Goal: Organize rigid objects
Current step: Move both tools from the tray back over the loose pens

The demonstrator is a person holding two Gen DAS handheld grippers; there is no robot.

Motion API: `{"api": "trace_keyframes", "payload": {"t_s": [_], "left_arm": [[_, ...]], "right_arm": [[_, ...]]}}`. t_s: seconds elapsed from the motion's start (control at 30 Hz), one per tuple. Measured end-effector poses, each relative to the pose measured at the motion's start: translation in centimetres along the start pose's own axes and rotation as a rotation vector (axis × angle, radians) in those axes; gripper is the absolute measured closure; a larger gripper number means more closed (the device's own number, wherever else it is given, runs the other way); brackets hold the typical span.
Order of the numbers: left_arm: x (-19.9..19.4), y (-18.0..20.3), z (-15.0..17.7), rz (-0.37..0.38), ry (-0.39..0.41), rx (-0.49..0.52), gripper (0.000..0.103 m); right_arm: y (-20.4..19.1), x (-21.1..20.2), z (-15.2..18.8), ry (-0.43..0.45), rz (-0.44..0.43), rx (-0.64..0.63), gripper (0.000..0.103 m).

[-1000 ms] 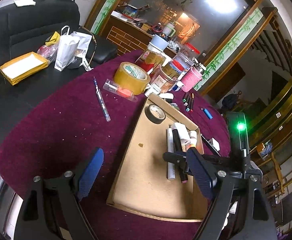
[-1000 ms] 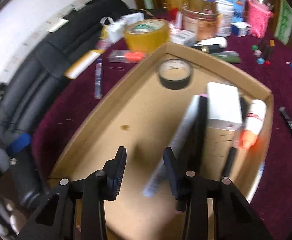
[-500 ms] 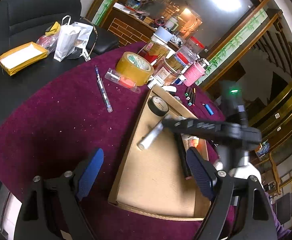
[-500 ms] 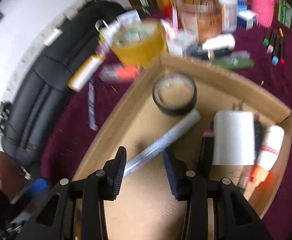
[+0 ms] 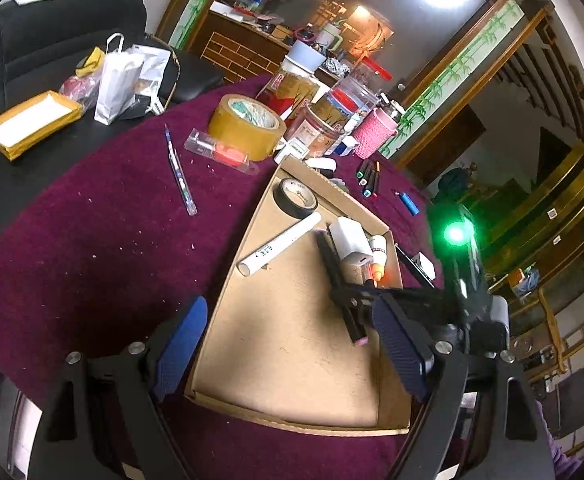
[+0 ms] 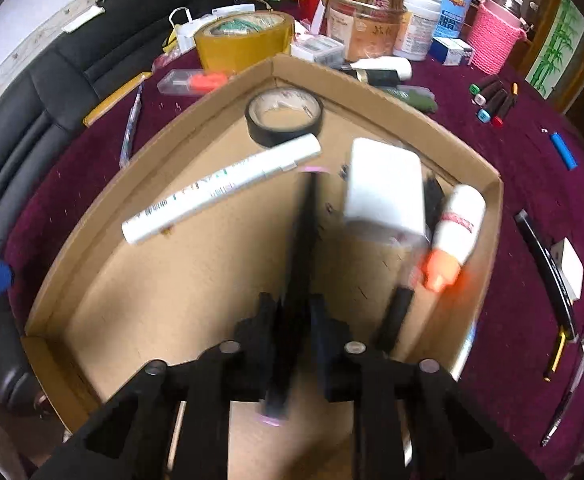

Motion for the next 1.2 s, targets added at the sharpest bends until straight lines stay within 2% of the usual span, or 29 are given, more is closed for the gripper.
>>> {"api": "trace_keyframes", "payload": {"t_s": [0.07,0.1,0.17,0.23,0.3,0.37,0.4,0.43,0.47,0.5,0.53,0.57,0.6,0.63,0.7,0.8,0.9,0.97,1.03,1.13,1.2], "left_arm": [[-0.4,0.4,-0.1,-0.004,0.007,0.001,0.019],[-0.5,0.6,-0.1,-0.005,0.008,0.002,0.019],[-1.0,1.4,-0.1,-0.005,0.013,0.015,0.019],[-1.6,2.2,-0.1,-0.011,0.034,0.042,0.019],[-2.0,3.4,-0.5,-0.024,0.06,0.078,0.019],[-2.6,5.1,-0.7,-0.04,0.104,0.13,0.019],[-3.0,6.2,-0.9,-0.056,0.132,0.166,0.019],[-3.3,7.2,-1.0,-0.064,0.159,0.2,0.019],[-3.7,8.7,-1.0,-0.055,0.201,0.249,0.014],[-4.0,10.2,-1.0,-0.029,0.243,0.293,0.0],[-3.9,11.2,-1.0,0.002,0.263,0.315,0.0],[-3.5,12.3,-0.9,0.059,0.266,0.332,0.0],[-2.7,13.2,-0.9,0.114,0.227,0.332,0.0],[-1.1,14.1,-0.6,0.158,0.148,0.314,0.0],[1.7,15.7,0.4,0.192,0.033,0.309,0.0],[5.0,18.3,2.9,0.158,-0.067,0.373,0.0],[7.7,20.4,4.9,0.154,-0.153,0.374,0.0],[9.4,21.3,5.6,0.134,-0.2,0.374,0.0],[10.9,21.8,6.6,0.089,-0.229,0.38,0.0],[13.3,21.8,7.6,-0.008,-0.257,0.421,0.0],[14.8,22.0,8.3,-0.059,-0.273,0.444,0.0]], "right_arm": [[-0.3,0.6,-1.5,0.013,-0.01,-0.003,0.081],[-0.2,0.8,-2.0,0.02,-0.041,-0.003,0.077],[1.4,-0.6,-2.6,0.049,-0.134,0.057,0.076],[2.9,-3.6,-2.0,0.142,-0.154,0.101,0.076],[4.6,-8.0,-0.7,0.27,-0.105,0.09,0.074],[6.0,-11.9,0.8,0.396,-0.004,0.074,0.062],[7.2,-14.9,2.4,0.513,0.088,0.067,0.042],[7.7,-16.6,3.6,0.597,0.147,0.071,0.013],[8.9,-18.8,5.7,0.714,0.226,0.093,0.0],[9.7,-20.0,7.2,0.791,0.266,0.115,0.0],[10.6,-20.6,8.3,0.837,0.282,0.132,0.0],[11.6,-20.7,8.5,0.831,0.285,0.142,0.0],[12.8,-20.0,8.7,0.749,0.285,0.146,0.0],[14.2,-19.2,9.0,0.677,0.283,0.153,0.0],[16.9,-18.4,10.1,0.633,0.316,0.208,0.001],[21.0,-16.7,10.9,0.562,0.328,0.276,0.001],[26.3,-14.1,12.1,0.46,0.335,0.392,0.001],[28.9,-12.9,13.1,0.426,0.33,0.447,0.001],[30.8,-11.8,14.4,0.429,0.329,0.501,0.001],[32.3,-11.1,16.5,0.49,0.293,0.568,0.001],[32.8,-10.8,16.7,0.471,0.253,0.592,0.004]]}}
Point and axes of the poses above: each gripper's, at about its wrist camera, not at the fingertips, and x roughly the way its jaws point, y to its right, z to its underside, the point moved 3 cm from there along x, roughly the way its jaws point, and after that the axes turned 1 degree about z, right-handed, at the moved point
